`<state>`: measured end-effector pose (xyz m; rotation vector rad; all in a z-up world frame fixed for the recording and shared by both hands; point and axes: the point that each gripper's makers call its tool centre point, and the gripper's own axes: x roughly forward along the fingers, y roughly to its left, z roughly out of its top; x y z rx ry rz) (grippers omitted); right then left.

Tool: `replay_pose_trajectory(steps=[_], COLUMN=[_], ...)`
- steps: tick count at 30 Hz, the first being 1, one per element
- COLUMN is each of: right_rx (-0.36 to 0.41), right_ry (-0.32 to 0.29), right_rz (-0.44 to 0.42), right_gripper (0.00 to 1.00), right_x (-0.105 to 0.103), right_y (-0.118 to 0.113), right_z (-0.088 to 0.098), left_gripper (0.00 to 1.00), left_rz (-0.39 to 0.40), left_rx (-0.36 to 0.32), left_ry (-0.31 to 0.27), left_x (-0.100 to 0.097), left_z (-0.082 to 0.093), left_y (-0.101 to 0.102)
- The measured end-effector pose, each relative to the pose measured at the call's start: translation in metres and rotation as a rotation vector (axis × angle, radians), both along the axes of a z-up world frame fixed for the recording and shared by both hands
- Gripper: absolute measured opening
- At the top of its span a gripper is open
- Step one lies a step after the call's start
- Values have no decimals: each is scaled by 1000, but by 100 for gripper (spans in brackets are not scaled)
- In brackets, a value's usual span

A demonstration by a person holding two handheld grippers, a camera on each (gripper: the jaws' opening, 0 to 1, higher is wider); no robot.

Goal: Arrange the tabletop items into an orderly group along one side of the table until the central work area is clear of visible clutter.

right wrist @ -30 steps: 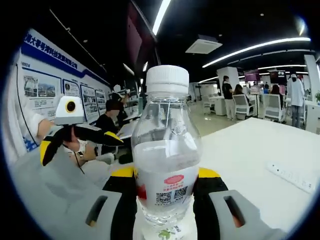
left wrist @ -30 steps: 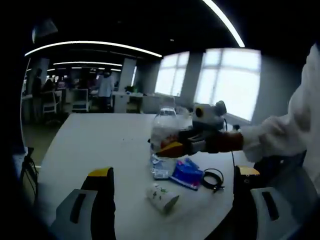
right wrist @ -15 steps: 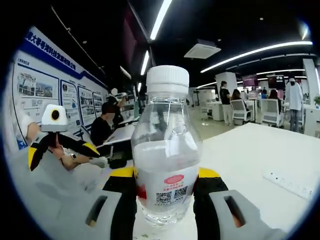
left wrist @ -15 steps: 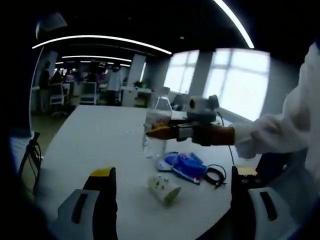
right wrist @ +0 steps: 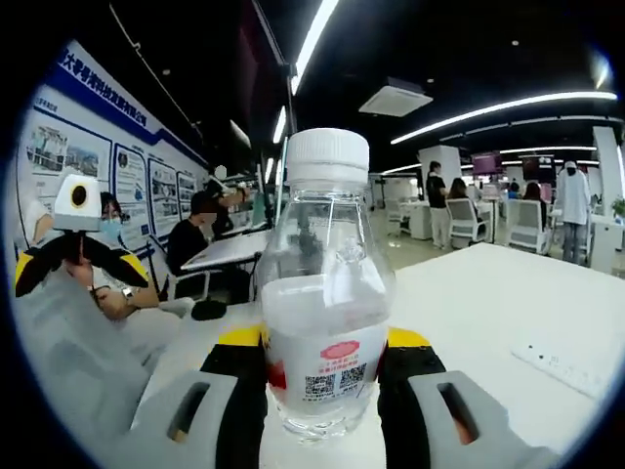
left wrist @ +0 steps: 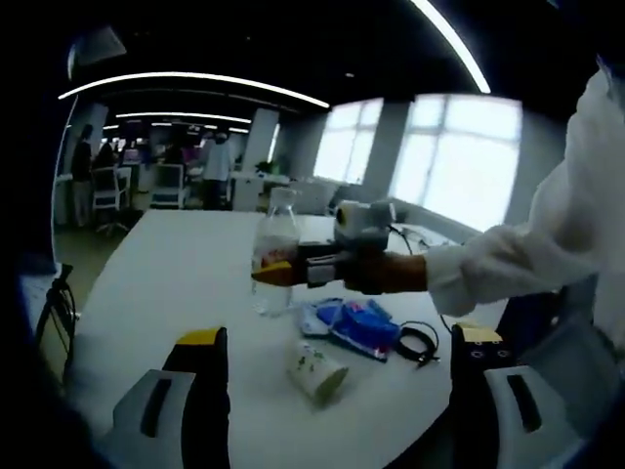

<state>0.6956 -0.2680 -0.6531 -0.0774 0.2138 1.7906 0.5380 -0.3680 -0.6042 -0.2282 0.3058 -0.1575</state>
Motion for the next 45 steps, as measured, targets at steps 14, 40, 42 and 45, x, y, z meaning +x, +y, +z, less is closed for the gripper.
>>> replay_pose_trajectory(steps=[14,40,42,45], right_rx=[-15,-58,-59,-49], right_ry=[4,-14,-21,-20], right_rz=[-47,-8,-8,-9], right_gripper=[40,40,40,41], right_x=[18,17,17,17], right_y=[25,54,54,56], right_z=[-37,-84,-88,-88], left_gripper=[90,89,89,89], left_rz=[64,126,124,117], left_rx=[-33,-120,-130,-123], left_ry=[-14,-34,-33,-28], left_x=[1,-3,-2,-1], left_z=[4,5,4,4], left_y=[16,35,34,31])
